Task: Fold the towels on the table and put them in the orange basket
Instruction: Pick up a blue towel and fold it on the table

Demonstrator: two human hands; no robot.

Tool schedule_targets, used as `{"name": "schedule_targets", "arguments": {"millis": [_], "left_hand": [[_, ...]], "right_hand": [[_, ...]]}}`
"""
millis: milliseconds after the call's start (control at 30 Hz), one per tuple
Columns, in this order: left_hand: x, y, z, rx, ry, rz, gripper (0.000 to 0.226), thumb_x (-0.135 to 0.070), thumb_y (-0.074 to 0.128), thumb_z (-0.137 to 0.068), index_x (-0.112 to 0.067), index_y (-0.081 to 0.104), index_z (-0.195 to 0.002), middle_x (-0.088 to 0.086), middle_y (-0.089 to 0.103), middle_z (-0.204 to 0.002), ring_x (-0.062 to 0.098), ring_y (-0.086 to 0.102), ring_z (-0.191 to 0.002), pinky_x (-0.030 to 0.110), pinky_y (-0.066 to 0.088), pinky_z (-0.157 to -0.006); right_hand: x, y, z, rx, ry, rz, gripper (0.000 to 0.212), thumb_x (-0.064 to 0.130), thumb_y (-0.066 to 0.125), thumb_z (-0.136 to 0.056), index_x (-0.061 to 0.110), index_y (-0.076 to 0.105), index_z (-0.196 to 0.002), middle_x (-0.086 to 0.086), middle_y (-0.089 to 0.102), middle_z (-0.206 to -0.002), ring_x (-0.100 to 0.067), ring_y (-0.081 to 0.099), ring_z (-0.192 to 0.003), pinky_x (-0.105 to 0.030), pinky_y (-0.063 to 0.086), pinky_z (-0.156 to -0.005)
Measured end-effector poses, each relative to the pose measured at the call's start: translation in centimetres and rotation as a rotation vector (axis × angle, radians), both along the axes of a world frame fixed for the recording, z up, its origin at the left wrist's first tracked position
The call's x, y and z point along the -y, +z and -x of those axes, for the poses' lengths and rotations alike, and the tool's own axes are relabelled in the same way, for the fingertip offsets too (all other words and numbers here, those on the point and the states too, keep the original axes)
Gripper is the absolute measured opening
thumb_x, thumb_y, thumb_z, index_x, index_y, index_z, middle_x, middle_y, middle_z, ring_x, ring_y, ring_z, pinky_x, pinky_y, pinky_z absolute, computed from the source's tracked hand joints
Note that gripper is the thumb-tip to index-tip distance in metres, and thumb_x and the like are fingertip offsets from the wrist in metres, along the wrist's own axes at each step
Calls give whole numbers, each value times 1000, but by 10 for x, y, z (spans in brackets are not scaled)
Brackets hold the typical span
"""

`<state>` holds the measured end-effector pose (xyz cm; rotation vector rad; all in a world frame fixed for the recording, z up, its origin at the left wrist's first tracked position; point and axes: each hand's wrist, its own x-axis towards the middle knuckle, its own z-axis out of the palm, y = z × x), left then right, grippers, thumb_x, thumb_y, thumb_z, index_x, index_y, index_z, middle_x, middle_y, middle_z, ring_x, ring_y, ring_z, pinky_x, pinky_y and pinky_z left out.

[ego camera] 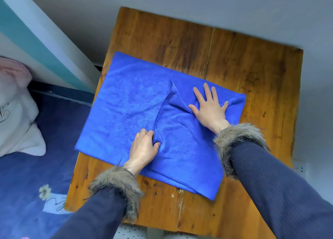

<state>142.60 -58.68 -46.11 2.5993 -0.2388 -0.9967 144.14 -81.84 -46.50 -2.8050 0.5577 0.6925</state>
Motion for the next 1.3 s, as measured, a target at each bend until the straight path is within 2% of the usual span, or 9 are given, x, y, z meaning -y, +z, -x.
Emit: {"name": "schedule_targets", "arguments": {"millis": [267, 433, 567, 667, 800, 900, 1067, 1167, 1300], "left_hand": [[27, -3, 12, -20, -146, 135, 18, -23, 56, -89, -13, 42, -82, 5, 41, -91, 29, 44, -99, 35, 36, -79], [45, 1, 11, -8, -169, 205, 13, -21, 55, -90, -9, 56, -95, 1, 46, -90, 27, 49, -97, 36, 40, -79], [49, 4, 5, 67, -178, 152, 16, -27, 59, -89, -11, 61, -87, 8, 58, -91, 30, 51, -97, 42, 44, -82], [46, 4, 10, 91, -265, 31, 26, -41, 62, -85, -17, 62, -95, 5, 56, -97, 27, 49, -101, 38, 42, -83], [46, 2, 22, 108, -286, -92, 33, -37, 61, -85, -17, 58, -111, 6, 52, -112, 28, 43, -111, 38, 38, -87], [45, 7, 24, 128, -183, -68, 22, -28, 62, -85, -14, 61, -102, 8, 56, -104, 30, 48, -107, 38, 40, -84], [37, 17, 29, 57, 59, 109, 5, -15, 66, -84, -12, 63, -86, 4, 64, -83, 25, 59, -85, 27, 37, -70], [34, 20, 34, 27, 83, 137, 8, -9, 65, -84, -8, 67, -92, 4, 64, -85, 20, 55, -79, 19, 31, -65], [30, 30, 39, 5, 179, 237, 4, -11, 66, -85, -9, 68, -88, 2, 65, -84, 17, 55, -77, 23, 37, -69]], "right_hand": [[44, 7, 84, -70, -274, -33, 65, 57, 33, -93, 39, 1, -147, 8, -13, -157, -19, -10, -144, -68, 22, -103], [53, 16, 142, -134, -456, -92, 69, 48, 40, -94, 29, 2, -149, -2, -9, -158, -28, -5, -144, -52, 31, -107], [49, 22, 179, -187, -587, -90, 71, 43, 41, -96, 19, 1, -150, -13, -7, -156, -38, -1, -142, -47, 20, -112], [51, 28, 192, -280, -617, -39, 72, 42, 43, -95, 12, 5, -148, -22, 4, -152, -45, 19, -136, -46, 31, -104], [71, 39, 173, -339, -561, 26, 58, 41, 44, -93, 8, 28, -138, -20, 35, -137, -39, 47, -119, -39, 41, -89], [88, 41, 155, -123, -532, 66, 34, 22, 41, -95, 4, 41, -123, -19, 49, -125, -40, 53, -112, -41, 42, -83], [116, 30, 136, 136, -90, 19, 48, 0, 43, -89, 15, 42, -134, -13, 42, -125, -32, 42, -110, -38, 40, -73], [128, 22, 130, 138, 110, 69, 32, 4, 46, -90, 14, 58, -119, -10, 44, -126, -29, 39, -115, -38, 37, -79], [133, 22, 134, 184, 137, 95, 21, 6, 50, -87, 6, 63, -103, -11, 51, -117, -30, 41, -111, -40, 34, -79]]}}
